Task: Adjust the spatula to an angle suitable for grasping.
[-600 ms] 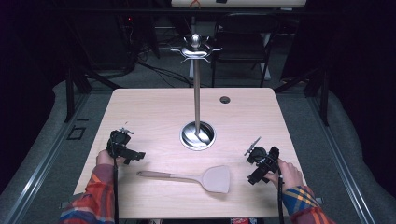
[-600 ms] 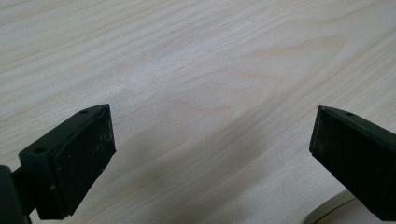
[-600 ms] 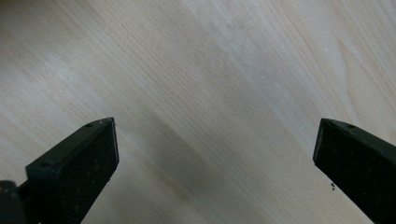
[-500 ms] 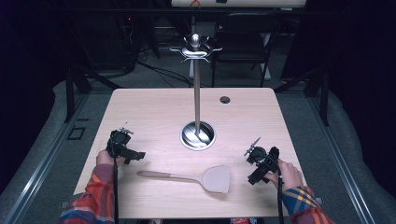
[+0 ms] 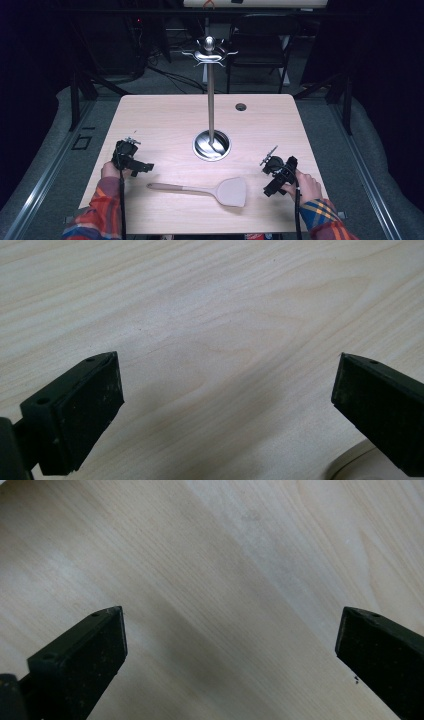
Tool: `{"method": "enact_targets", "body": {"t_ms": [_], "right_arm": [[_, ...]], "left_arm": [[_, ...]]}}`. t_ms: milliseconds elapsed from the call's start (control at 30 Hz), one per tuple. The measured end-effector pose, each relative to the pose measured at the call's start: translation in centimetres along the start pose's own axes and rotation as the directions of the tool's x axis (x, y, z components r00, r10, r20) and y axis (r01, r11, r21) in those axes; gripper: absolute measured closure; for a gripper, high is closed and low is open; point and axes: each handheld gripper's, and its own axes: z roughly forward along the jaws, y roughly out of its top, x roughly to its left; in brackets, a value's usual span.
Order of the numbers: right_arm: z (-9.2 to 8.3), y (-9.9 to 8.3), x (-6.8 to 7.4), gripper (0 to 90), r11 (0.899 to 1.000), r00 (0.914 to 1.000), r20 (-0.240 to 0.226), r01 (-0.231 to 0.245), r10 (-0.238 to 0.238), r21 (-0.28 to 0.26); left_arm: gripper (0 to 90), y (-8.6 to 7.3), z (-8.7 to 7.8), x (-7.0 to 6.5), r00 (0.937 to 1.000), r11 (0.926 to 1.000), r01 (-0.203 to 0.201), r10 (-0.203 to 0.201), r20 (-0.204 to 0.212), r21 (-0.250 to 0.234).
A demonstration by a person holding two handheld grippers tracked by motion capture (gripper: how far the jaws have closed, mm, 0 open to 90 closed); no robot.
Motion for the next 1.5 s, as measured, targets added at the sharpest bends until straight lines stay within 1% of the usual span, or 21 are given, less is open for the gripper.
{"method": "enact_targets", "body": {"t_ms": [167,300,400,433,467,500,567,600,633,733,800,833,933,967,1067,1100,1133,1167,1267,1367,1500], "right_arm": [[-0.3,0.4,0.2,0.0,1.000,0.9998,0.013,0.013,-0.013,-0.010],[-0.6,1.1,0.5,0.0,0.999,0.9998,-0.009,0.015,-0.016,-0.043],[-0.7,1.4,0.8,0.0,0.998,0.9996,-0.004,0.026,-0.026,-0.050],[-0.9,1.5,1.0,0.0,0.997,0.9996,-0.014,0.021,-0.022,-0.073],[-1.3,1.8,1.3,0.0,0.995,0.9997,-0.001,0.024,-0.024,-0.100],[-1.3,1.8,1.3,0.0,0.995,0.9997,-0.001,0.024,-0.024,-0.100],[-1.8,2.2,1.9,0.0,0.992,0.9995,-0.017,0.025,-0.027,-0.124],[-1.9,2.3,2.1,0.0,0.992,0.9993,-0.018,0.031,-0.033,-0.119],[-1.7,2.2,2.3,0.0,0.990,0.9991,-0.035,0.017,-0.022,-0.141],[-1.9,2.4,2.4,0.0,0.991,0.9975,-0.063,0.024,-0.032,-0.133],[-2.2,2.7,2.5,0.0,0.989,0.9959,-0.084,0.021,-0.034,-0.148],[-2.3,2.9,2.6,0.0,0.985,0.9931,-0.111,0.018,-0.037,-0.169],[-2.2,3.5,3.1,0.0,0.982,0.9888,-0.140,0.024,-0.051,-0.187],[-2.1,3.7,3.2,0.0,0.982,0.9850,-0.156,0.043,-0.073,-0.186],[-2.0,4.2,3.8,0.0,0.979,0.9824,-0.162,0.062,-0.094,-0.192],[-1.9,4.7,4.2,0.0,0.978,0.9781,-0.172,0.084,-0.118,-0.193],[-1.9,4.7,4.2,0.0,0.978,0.9781,-0.172,0.084,-0.118,-0.193],[-1.8,5.1,4.7,0.0,0.974,0.9724,-0.187,0.100,-0.139,-0.203],[-1.7,5.5,5.1,0.0,0.973,0.9713,-0.191,0.102,-0.142,-0.205],[-1.7,6.4,5.6,0.0,0.970,0.9631,-0.220,0.105,-0.155,-0.221],[-1.7,7.3,6.5,1.4,0.965,0.9591,-0.222,0.124,-0.176,-0.231]], "left_arm": [[0.0,-0.3,0.0,0.1,1.0000,1.0000,0.008,-0.008,0.000,0.003],[0.0,-0.7,-0.1,0.6,0.9998,0.9998,0.017,-0.017,-0.004,0.005],[0.0,-0.8,-0.2,0.7,0.9998,0.9998,0.021,-0.021,-0.006,0.007],[0.0,-0.8,-0.2,0.7,0.9998,0.9998,0.021,-0.021,-0.007,0.006],[0.0,-0.9,-0.2,0.7,0.9997,0.9998,0.021,-0.021,-0.009,0.006],[0.0,-0.8,-0.2,0.7,0.9997,0.9998,0.021,-0.021,-0.012,0.007],[0.0,-0.8,-0.2,0.6,0.9998,0.9998,0.018,-0.018,-0.013,0.007],[0.0,-0.7,-0.2,0.5,0.9999,0.9999,0.011,-0.011,-0.013,0.005],[0.0,-0.6,-0.2,0.4,0.9999,1.0000,0.007,-0.007,-0.014,0.002],[0.0,-0.5,-0.2,0.3,0.9999,1.0000,0.000,0.000,-0.013,0.004],[0.0,-0.5,-0.2,0.2,0.9999,1.0000,-0.003,0.003,-0.015,0.003],[0.0,-0.5,-0.2,0.3,0.9999,1.0000,0.001,-0.001,-0.014,0.004],[0.0,-0.6,-0.1,0.3,0.9999,1.0000,0.002,-0.001,-0.014,0.009],[0.0,-0.6,-0.1,0.4,0.9999,0.9999,0.003,-0.003,-0.013,0.010],[0.0,-0.7,0.0,0.4,0.9999,0.9999,0.002,-0.002,-0.013,0.011],[0.0,-0.7,0.0,0.5,0.9999,0.9999,0.002,-0.002,-0.012,0.014],[0.0,-0.7,0.0,0.5,0.9999,0.9999,0.002,-0.002,-0.012,0.014],[0.0,-0.6,0.1,0.5,0.9999,0.9999,0.000,0.000,-0.011,0.014],[0.0,-0.6,0.1,0.4,0.9999,0.9999,-0.006,0.006,-0.013,0.013],[0.0,-0.5,0.0,0.4,0.9998,0.9999,-0.007,0.007,-0.018,0.012],[0.0,-0.5,0.1,0.4,0.9998,0.9999,-0.005,0.006,-0.018,0.013]]}}
